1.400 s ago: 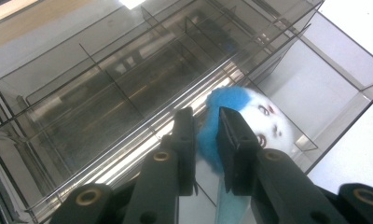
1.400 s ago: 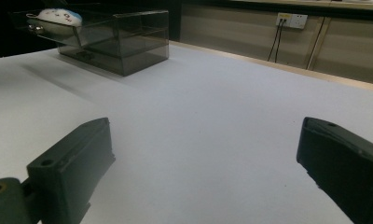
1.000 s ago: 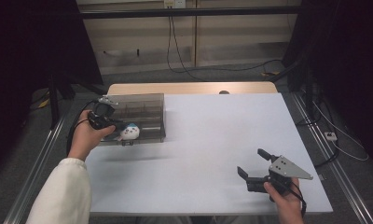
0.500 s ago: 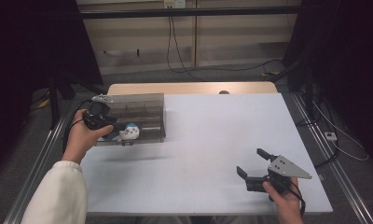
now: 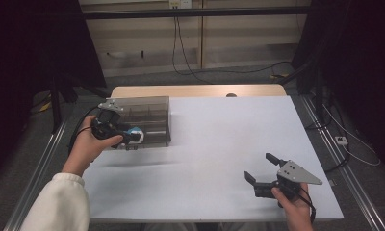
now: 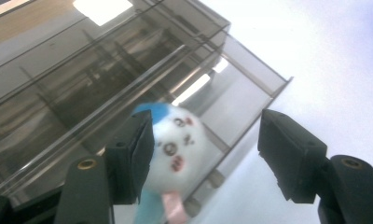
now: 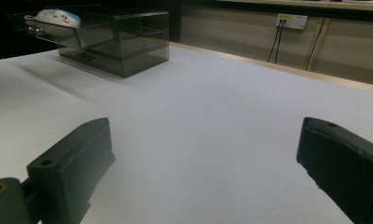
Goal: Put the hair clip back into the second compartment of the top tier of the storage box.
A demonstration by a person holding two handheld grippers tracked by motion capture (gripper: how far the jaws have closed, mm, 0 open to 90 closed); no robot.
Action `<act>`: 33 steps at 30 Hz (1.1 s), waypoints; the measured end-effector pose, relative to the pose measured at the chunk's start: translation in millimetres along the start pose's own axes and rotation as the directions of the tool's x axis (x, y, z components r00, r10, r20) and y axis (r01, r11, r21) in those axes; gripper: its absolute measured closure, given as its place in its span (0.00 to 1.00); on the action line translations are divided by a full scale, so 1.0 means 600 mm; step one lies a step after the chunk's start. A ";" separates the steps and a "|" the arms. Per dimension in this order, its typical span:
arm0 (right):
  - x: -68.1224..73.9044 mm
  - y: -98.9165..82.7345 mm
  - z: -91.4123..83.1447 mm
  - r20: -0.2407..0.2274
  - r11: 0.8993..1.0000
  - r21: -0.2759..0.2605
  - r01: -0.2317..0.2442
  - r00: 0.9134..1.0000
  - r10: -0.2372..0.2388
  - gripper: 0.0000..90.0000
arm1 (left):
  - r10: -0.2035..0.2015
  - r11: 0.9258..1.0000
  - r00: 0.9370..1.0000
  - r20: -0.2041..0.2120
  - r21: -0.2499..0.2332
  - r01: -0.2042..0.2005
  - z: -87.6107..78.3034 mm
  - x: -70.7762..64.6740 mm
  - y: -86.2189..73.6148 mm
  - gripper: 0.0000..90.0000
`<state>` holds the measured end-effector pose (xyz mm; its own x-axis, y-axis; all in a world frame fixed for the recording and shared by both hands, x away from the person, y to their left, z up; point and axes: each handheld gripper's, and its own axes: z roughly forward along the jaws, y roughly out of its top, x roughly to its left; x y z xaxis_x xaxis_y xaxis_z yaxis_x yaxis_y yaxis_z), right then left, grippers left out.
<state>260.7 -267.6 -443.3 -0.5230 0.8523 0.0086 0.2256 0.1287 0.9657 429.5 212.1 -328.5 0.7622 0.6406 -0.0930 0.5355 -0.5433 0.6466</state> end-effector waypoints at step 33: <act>-0.001 0.001 -0.001 0.001 1.000 -0.002 -0.003 1.000 0.003 0.03 | 0.126 0.992 0.984 0.125 -0.008 -0.126 0.023 -0.086 0.000 0.37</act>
<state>260.4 -268.1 -442.6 -0.5216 0.8531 0.0111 0.2258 0.1255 0.9661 395.3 171.2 -334.1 0.8629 0.4943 -0.1052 0.4327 -0.6152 0.6590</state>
